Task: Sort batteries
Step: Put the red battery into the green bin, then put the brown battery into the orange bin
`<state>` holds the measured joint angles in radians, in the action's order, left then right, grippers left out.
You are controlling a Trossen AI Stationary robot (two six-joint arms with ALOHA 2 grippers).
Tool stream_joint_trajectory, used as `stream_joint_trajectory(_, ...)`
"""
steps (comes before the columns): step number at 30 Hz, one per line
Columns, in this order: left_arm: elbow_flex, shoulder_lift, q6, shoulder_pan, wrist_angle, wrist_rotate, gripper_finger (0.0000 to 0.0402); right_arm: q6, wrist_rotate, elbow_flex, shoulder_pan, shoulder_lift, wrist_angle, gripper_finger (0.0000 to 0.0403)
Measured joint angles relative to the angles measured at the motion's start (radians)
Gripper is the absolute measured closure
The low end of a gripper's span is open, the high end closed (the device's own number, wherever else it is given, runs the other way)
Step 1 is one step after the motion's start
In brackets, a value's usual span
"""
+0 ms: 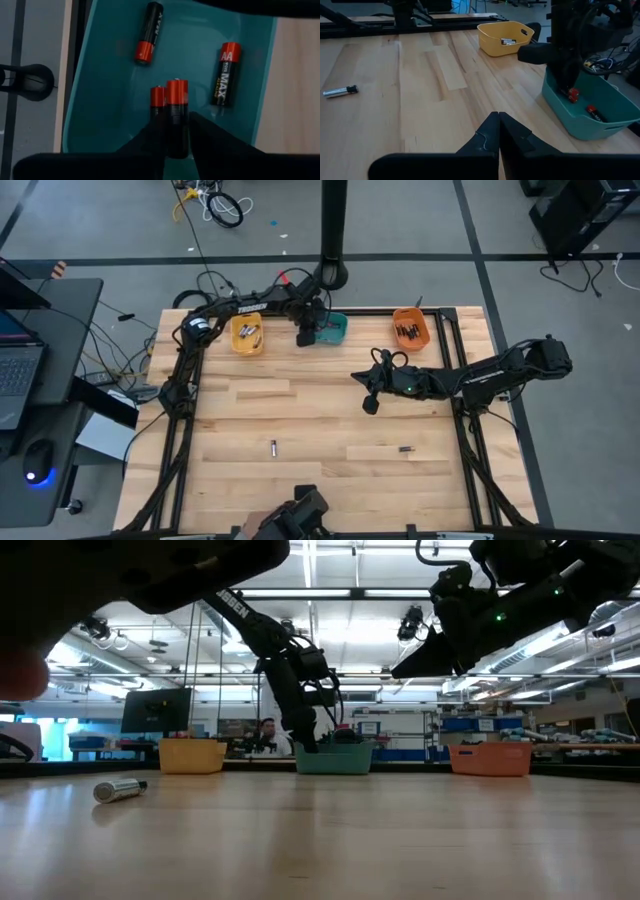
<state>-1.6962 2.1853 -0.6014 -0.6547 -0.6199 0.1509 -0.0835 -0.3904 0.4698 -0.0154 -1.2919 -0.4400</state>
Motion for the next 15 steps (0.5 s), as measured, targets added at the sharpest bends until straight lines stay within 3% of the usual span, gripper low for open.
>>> stream_joint_trajectory(7,0.000,0.000,0.002,0.002,0.000,-0.027,0.0284,0.000,0.000,0.000,0.000,0.000,0.002,0.0391)
stream_joint_trajectory(10,0.000,-0.011,0.003,0.008,-0.010,-0.106,0.0282,-0.001,0.000,0.000,0.000,0.006,0.025,0.0387)
stream_joint_trajectory(12,0.000,-0.036,0.000,0.011,-0.028,-0.124,0.0296,-0.004,0.000,0.000,-0.001,0.021,0.052,0.0382)
stream_joint_trajectory(15,0.002,-0.091,0.002,0.015,-0.022,-0.071,0.0346,-0.041,0.041,0.000,-0.019,0.059,0.126,0.0376)
